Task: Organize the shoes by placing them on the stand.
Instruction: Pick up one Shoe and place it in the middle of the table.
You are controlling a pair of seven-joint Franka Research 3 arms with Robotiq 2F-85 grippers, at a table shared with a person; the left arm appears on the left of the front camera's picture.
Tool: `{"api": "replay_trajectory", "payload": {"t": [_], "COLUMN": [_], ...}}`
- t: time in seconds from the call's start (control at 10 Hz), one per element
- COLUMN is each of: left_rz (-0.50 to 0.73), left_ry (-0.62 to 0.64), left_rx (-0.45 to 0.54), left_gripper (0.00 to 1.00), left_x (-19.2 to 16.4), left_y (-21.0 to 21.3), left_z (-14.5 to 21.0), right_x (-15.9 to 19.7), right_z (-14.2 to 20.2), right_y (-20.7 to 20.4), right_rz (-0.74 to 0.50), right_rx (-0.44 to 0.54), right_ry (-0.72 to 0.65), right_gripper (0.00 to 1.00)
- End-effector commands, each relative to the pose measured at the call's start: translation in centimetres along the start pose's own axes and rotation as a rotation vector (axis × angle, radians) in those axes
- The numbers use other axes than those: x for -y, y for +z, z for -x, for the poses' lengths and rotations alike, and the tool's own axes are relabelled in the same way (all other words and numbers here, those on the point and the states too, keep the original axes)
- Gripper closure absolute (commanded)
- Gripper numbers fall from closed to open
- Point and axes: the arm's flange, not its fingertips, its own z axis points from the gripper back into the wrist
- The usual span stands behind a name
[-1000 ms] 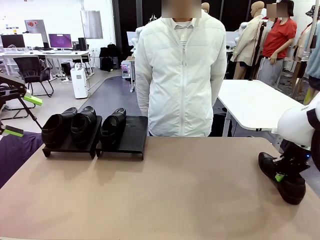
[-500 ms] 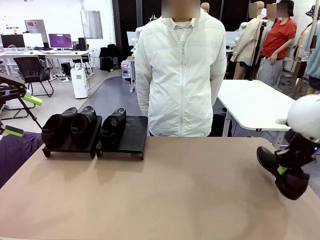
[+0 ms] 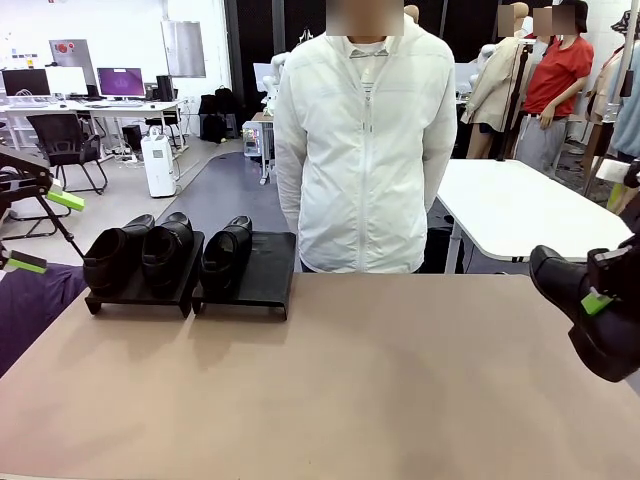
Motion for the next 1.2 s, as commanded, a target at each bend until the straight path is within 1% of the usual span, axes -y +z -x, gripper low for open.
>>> {"api": "replay_trajectory", "payload": {"t": [0.0, 0.3, 0.4, 0.5, 0.6, 0.7, 0.8, 0.9, 1.0, 1.1], "left_rz": [0.02, 0.02, 0.02, 0.02, 0.02, 0.02, 0.02, 0.02, 0.02, 0.02], "left_ry": [-0.015, -0.015, -0.015, -0.015, -0.015, -0.015, -0.015, -0.015, -0.015, -0.015], "left_rx": [-0.006, -0.006, -0.006, -0.006, -0.006, -0.006, -0.006, -0.006, -0.006, -0.006], "left_gripper": [0.0, 0.0, 0.0, 0.0, 0.0, 0.0, 0.0, 0.0, 0.0, 0.0], "left_x": [0.0, 0.0, 0.0, 0.0, 0.0, 0.0, 0.0, 0.0, 0.0, 0.0], "left_y": [0.0, 0.0, 0.0, 0.0, 0.0, 0.0, 0.0, 0.0, 0.0, 0.0], "left_z": [-0.1, -0.1, -0.1, -0.1, -0.1, -0.1, -0.1, -0.1, -0.1, -0.1], "right_x": [-0.2, 0.1, -3.1, -7.0, -11.0, -15.5, -18.9, -21.7, -24.3, -26.4], "right_z": [-0.4, 0.0, -0.4, -0.9, -1.6, -2.4, -3.0, -3.8, -4.3, -4.7], "right_y": [-0.6, -0.4, -2.3, -3.8, -5.7, -8.7, -11.7, -14.6, -17.2, -19.8], "right_rz": [0.011, 0.003, 0.005, -0.043, -0.112, -0.14, -0.116, -0.076, -0.105, -0.142], "right_rx": [-0.007, -0.012, 0.001, 0.033, 0.026, -0.015, -0.013, 0.01, 0.015, -0.019], "right_ry": [0.008, 0.001, 0.086, 0.142, 0.193, 0.172, 0.149, 0.129, 0.158, 0.142], "right_gripper": [1.0, 1.0, 1.0, 1.0, 1.0, 1.0, 1.0, 1.0, 1.0, 1.0]}}
